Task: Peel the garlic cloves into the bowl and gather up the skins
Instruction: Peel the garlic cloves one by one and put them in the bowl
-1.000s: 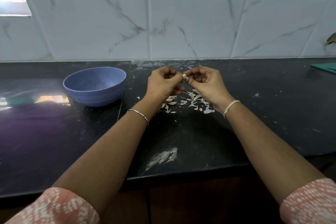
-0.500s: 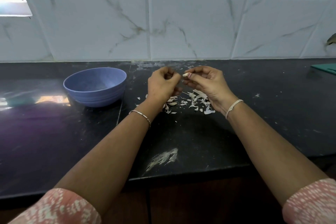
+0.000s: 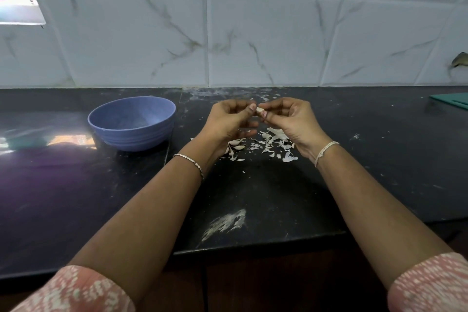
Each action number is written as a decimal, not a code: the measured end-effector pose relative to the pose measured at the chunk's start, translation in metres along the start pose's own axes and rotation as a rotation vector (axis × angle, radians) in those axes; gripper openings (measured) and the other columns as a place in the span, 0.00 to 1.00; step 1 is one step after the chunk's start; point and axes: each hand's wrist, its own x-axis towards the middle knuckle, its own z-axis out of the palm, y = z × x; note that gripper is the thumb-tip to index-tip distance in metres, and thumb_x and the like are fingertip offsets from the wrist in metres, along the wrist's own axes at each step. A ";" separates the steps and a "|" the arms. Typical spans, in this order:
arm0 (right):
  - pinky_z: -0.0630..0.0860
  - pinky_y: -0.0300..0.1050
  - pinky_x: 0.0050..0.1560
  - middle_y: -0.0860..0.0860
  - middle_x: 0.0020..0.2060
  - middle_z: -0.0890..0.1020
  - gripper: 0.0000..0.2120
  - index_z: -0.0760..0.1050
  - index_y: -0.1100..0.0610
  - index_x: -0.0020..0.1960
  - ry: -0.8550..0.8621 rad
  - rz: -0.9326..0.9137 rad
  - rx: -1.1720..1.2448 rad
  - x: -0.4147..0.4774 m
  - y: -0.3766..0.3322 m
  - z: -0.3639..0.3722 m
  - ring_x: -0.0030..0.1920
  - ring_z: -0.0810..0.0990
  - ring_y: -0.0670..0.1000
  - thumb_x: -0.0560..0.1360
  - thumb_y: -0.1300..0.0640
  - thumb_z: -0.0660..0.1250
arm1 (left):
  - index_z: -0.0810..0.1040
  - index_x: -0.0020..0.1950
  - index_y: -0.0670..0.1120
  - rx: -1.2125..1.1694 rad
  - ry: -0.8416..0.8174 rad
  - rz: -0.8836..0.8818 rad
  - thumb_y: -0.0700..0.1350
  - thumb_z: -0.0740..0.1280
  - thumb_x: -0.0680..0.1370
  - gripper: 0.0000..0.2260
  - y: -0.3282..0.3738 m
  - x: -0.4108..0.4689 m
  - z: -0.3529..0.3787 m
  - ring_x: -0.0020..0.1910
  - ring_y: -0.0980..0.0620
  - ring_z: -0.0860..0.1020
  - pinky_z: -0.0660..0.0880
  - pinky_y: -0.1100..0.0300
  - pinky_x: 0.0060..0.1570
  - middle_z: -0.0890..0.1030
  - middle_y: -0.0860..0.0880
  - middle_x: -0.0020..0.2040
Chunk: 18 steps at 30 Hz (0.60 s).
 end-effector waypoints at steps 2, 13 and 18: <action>0.80 0.38 0.46 0.55 0.43 0.85 0.07 0.82 0.63 0.47 -0.009 -0.004 -0.012 -0.001 0.001 0.001 0.44 0.84 0.48 0.70 0.69 0.74 | 0.80 0.52 0.38 -0.027 0.004 -0.007 0.36 0.69 0.77 0.04 -0.001 0.001 -0.001 0.34 0.55 0.82 0.81 0.62 0.36 0.83 0.45 0.40; 0.81 0.37 0.40 0.57 0.37 0.85 0.04 0.80 0.67 0.44 -0.062 0.197 0.117 -0.003 -0.006 -0.001 0.37 0.85 0.51 0.70 0.71 0.72 | 0.81 0.46 0.38 -0.035 0.008 -0.009 0.31 0.70 0.74 0.04 -0.003 0.001 -0.005 0.33 0.54 0.82 0.80 0.66 0.37 0.82 0.43 0.37; 0.80 0.37 0.38 0.58 0.40 0.84 0.05 0.79 0.64 0.39 -0.040 0.241 0.109 -0.003 -0.006 0.000 0.35 0.84 0.50 0.69 0.70 0.73 | 0.82 0.46 0.38 0.041 0.004 0.039 0.31 0.71 0.73 0.05 -0.003 0.002 -0.007 0.33 0.54 0.82 0.81 0.65 0.38 0.82 0.46 0.35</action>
